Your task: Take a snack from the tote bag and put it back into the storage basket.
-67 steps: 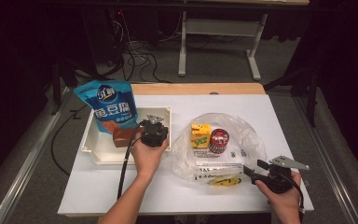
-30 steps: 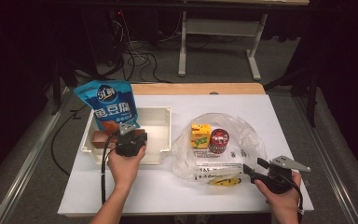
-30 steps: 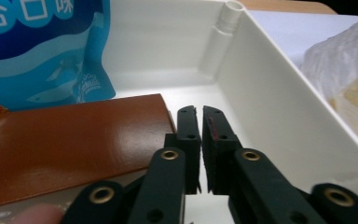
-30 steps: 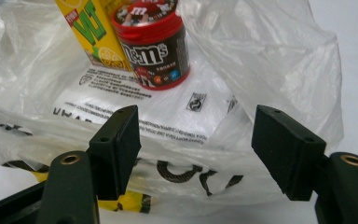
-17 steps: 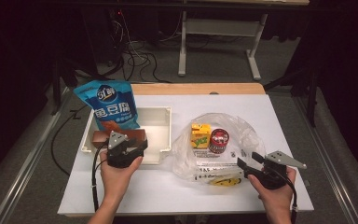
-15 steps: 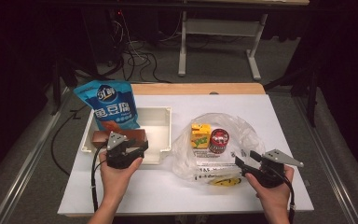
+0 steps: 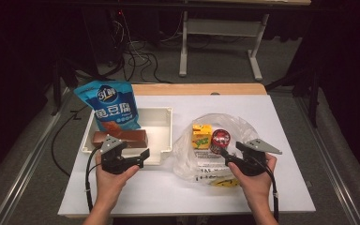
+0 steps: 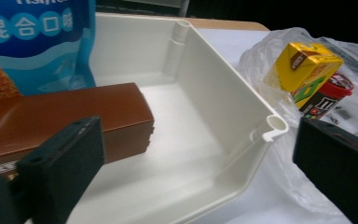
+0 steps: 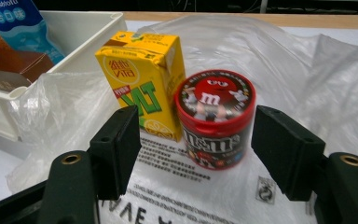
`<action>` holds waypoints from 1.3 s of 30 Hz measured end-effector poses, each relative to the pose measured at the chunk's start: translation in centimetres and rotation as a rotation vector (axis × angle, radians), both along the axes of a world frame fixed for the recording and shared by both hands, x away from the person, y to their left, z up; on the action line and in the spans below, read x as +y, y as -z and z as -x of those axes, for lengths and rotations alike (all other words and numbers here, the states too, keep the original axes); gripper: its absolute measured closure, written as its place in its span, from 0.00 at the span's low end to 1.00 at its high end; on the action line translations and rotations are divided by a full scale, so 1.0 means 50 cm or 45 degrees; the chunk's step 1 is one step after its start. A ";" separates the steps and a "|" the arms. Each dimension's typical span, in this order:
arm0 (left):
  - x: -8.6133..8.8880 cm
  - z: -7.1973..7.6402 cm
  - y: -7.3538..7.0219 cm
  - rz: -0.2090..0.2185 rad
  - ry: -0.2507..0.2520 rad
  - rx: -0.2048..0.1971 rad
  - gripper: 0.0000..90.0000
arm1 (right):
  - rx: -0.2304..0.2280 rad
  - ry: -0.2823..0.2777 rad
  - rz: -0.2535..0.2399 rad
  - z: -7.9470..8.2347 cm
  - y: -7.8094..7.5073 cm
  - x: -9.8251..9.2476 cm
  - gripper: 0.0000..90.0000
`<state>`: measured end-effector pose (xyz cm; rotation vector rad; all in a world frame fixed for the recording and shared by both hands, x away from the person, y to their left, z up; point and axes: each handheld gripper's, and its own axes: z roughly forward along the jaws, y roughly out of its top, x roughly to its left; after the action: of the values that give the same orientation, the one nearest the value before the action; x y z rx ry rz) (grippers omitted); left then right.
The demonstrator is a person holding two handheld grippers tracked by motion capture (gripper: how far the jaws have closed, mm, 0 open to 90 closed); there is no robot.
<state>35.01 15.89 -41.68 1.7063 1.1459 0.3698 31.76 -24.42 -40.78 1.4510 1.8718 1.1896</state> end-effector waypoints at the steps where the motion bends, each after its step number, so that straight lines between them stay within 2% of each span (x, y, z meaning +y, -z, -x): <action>1: 0.003 0.000 0.000 0.007 0.006 -0.003 0.00 | -0.002 0.000 0.004 -0.003 -0.001 0.004 0.36; 4: 0.008 0.002 -0.001 -0.013 -0.014 -0.022 0.00 | 0.002 0.000 -0.008 -0.016 -0.006 0.018 0.34; 9: 0.010 0.000 0.002 -0.021 -0.025 -0.003 0.00 | 0.004 0.005 -0.017 -0.036 -0.005 0.045 0.33; 12: 0.008 0.000 0.004 -0.041 -0.024 -0.009 0.00 | 0.012 0.001 -0.031 -0.049 -0.001 0.061 0.32; 21: 0.006 -0.002 0.008 -0.055 -0.016 0.001 0.01 | 0.024 -0.003 -0.010 -0.076 0.013 0.099 0.27; 30: 0.002 0.000 0.008 -0.073 -0.011 -0.001 0.01 | 0.023 0.060 -0.014 -0.096 0.015 0.137 0.22; 39: 0.004 -0.001 0.009 -0.060 -0.003 -0.001 0.02 | 0.030 0.102 -0.005 -0.111 0.019 0.157 0.17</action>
<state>35.05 16.07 -42.13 1.7454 1.1471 0.4019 37.28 -16.60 -41.74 1.5334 1.8096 1.1436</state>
